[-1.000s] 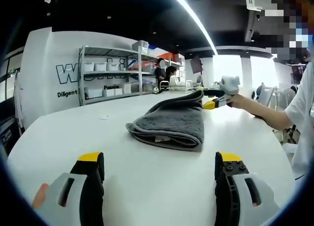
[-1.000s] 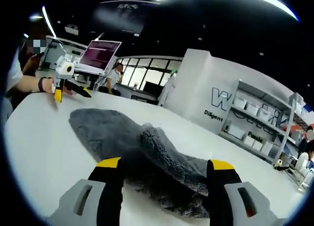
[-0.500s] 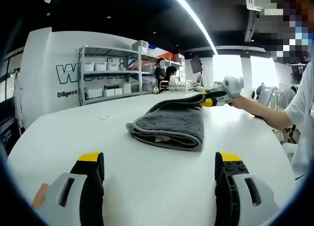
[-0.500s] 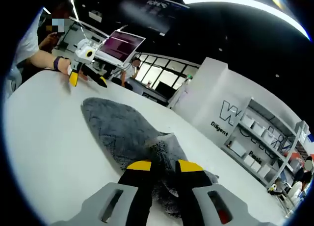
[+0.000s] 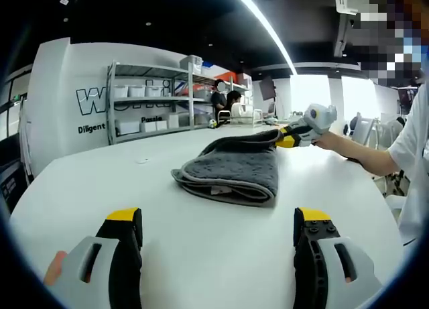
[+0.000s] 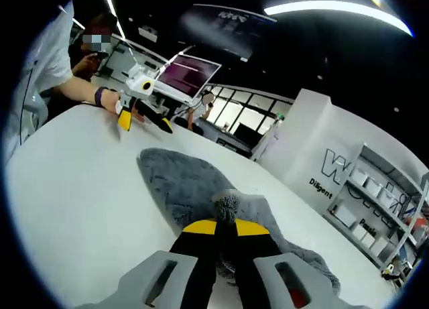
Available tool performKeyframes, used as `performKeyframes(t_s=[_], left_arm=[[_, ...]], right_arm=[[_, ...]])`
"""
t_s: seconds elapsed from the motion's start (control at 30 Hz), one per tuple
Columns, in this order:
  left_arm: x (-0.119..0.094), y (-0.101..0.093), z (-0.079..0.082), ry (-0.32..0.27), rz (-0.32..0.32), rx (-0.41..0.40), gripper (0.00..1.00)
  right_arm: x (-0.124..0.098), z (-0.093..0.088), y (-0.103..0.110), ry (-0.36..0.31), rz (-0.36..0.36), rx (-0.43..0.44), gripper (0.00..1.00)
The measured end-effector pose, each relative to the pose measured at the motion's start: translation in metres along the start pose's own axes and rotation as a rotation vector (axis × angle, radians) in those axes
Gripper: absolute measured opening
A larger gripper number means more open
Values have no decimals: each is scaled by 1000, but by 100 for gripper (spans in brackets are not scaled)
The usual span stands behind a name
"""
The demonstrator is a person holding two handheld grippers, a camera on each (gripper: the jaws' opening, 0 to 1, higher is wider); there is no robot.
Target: Open the folded towel by lifting each exposed corner and separating the folded layers until the towel lies flat within the target outline without major curled edges
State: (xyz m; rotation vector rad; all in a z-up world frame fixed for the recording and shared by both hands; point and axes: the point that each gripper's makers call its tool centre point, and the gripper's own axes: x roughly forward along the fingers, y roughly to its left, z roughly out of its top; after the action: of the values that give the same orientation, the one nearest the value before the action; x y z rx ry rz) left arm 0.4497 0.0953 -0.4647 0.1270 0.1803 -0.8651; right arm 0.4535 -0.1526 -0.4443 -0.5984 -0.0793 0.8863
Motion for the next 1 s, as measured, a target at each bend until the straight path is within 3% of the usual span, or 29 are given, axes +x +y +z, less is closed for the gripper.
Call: performKeyframes(t_s=[0.5, 1.0], left_arm=[[1, 0, 0, 3, -1, 1, 92], [1, -2, 0, 2, -8, 9, 92]], right_arm=[[17, 18, 41, -44, 135, -35, 3], [35, 35, 82, -75, 221, -108, 3]])
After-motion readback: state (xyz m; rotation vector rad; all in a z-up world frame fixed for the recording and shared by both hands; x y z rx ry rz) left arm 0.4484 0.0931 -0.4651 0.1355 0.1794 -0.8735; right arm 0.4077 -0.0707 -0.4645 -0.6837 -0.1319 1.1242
